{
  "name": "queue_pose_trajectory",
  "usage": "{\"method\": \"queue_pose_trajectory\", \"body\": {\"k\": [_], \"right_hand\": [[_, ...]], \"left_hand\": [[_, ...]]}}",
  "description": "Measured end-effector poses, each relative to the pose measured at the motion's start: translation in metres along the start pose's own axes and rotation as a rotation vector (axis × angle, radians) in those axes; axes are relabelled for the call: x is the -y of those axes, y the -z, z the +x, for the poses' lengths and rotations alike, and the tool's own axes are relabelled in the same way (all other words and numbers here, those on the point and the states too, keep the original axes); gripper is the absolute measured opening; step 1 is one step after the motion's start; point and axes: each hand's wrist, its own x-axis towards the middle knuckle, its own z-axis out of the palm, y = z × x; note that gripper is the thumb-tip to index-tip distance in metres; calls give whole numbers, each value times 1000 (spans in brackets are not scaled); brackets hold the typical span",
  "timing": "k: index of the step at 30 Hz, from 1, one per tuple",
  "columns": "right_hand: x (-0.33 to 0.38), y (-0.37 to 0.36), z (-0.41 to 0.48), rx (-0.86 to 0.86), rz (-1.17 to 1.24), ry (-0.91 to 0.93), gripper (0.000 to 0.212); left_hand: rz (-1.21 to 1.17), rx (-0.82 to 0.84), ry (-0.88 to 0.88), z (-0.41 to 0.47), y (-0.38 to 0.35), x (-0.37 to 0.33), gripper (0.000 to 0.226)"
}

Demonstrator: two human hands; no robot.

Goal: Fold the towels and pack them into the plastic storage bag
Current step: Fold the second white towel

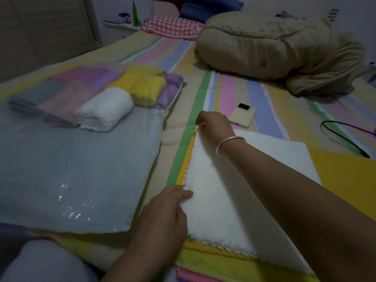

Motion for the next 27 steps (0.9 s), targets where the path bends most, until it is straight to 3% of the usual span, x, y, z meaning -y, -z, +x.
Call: {"method": "queue_pose_trajectory", "body": {"k": [4,7,10,14,16,19,22,25,27], "right_hand": [[1,-5,-14,-13,82,5,47],[-7,6,-47,79,37,27,58],[-27,22,-102,247,-89,-17,60],[-75,51,-187,373,-175,-147,64],[-102,66,-220,380,-208,-246,63],[-139,79,-253,396,-195,-415,65],[-156,86,-264,361,-78,-470,71],[-161,88,-256,196,126,-452,57],[-163,89,-243,119,320,-492,49]], "left_hand": [[62,36,1,-2,2,-2,39],[400,-58,-33,0,7,-18,38],[363,-139,-249,7,-9,-31,36],[360,25,-401,17,-50,-52,59],[486,139,-373,20,-68,-51,76],[555,180,-330,17,-85,-37,81],[548,122,-321,14,-90,-36,71],[417,104,-348,12,-88,-58,68],[244,23,-461,6,-93,-84,50]]}}
